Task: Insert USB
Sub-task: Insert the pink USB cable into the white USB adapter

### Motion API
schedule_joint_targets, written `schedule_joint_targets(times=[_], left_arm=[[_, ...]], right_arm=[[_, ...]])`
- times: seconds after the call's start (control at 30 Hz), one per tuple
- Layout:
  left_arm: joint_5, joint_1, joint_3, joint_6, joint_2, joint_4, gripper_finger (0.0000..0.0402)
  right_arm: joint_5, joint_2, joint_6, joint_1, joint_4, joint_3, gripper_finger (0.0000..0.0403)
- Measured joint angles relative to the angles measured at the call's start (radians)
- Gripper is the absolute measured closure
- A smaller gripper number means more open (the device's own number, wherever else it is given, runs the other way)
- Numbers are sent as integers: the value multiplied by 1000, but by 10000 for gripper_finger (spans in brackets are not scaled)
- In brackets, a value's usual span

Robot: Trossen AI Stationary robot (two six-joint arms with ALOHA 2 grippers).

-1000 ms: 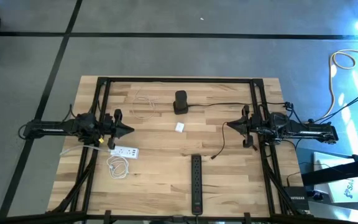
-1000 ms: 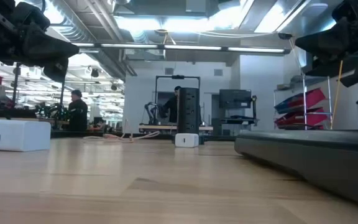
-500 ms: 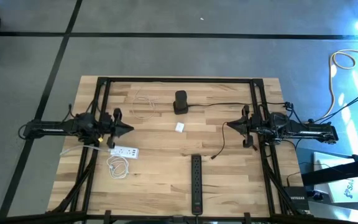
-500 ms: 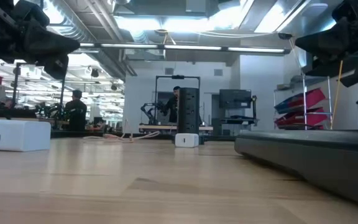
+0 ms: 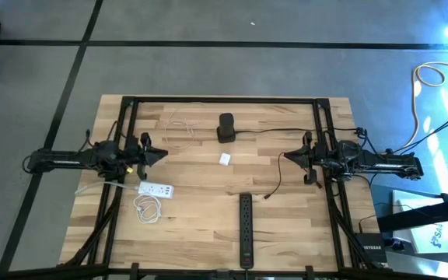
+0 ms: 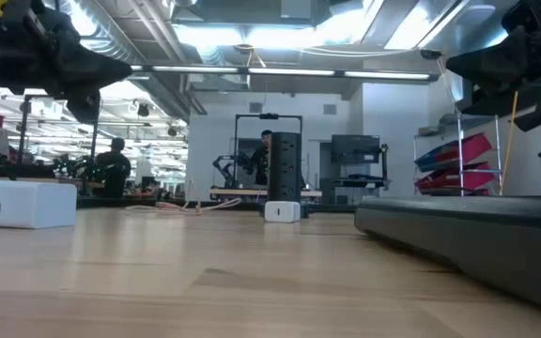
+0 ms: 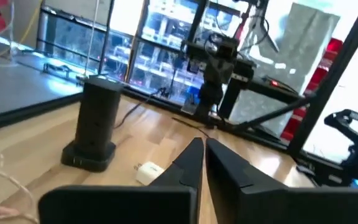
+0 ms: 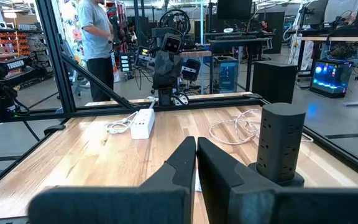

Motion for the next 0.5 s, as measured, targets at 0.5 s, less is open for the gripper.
schedule_joint_targets(times=[0.5], left_arm=[[-179,-11,1,-112,566,549,235]], right_arm=[[0,0,0,0,0,0,402]])
